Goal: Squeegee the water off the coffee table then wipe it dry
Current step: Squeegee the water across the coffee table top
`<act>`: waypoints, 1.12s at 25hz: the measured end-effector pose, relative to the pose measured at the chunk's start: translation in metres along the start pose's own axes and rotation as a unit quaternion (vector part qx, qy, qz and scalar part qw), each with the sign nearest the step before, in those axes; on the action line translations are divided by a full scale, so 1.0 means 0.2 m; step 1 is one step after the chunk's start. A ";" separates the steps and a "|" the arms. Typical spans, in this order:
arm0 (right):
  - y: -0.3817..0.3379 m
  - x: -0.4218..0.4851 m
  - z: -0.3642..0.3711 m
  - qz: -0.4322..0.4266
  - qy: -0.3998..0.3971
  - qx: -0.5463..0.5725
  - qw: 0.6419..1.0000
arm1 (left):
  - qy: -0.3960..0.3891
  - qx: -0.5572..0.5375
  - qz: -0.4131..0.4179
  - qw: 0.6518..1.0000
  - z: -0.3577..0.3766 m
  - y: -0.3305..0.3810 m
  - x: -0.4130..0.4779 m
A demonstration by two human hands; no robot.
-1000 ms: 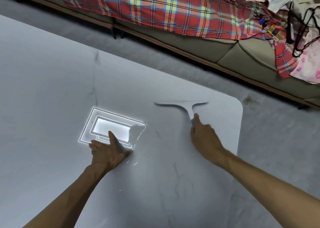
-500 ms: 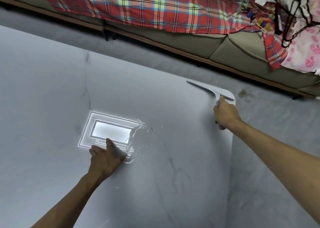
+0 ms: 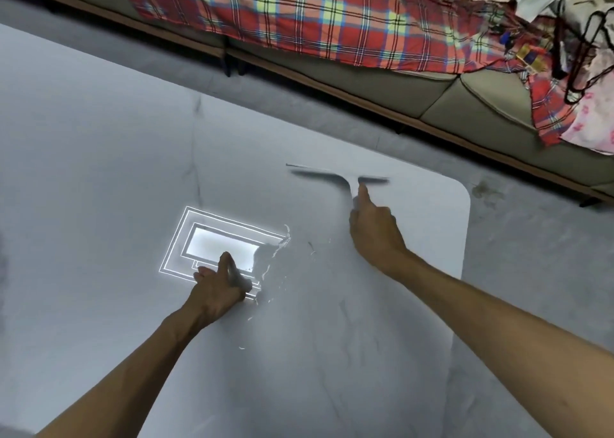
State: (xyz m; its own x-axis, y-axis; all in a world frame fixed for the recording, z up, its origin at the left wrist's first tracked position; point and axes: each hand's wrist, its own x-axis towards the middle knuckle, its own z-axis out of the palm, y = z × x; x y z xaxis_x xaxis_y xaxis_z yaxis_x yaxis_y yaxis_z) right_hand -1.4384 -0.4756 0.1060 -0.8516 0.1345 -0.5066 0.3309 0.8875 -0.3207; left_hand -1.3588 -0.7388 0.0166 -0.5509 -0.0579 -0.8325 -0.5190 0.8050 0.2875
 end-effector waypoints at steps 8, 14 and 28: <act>-0.13 0.01 0.25 -0.013 -0.018 -0.054 0.998 | 0.099 0.022 0.056 0.993 0.11 -0.40 -0.27; 0.11 -0.40 0.35 -0.059 -0.064 -0.104 0.991 | 0.076 -0.025 0.010 0.997 0.35 -0.54 -0.46; 0.42 -0.98 0.31 -0.099 -0.089 -0.130 0.983 | 0.039 -0.103 -0.018 0.994 0.75 -0.68 -0.58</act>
State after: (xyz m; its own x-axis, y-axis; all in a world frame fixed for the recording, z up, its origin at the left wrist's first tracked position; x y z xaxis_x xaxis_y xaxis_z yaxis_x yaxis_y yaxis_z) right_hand -1.2187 -0.4545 0.1292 -0.7972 -0.1113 -0.5933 0.0304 0.9742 -0.2236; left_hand -1.1263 -0.7537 0.0035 -0.5744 -0.1356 -0.8073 -0.6570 0.6646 0.3559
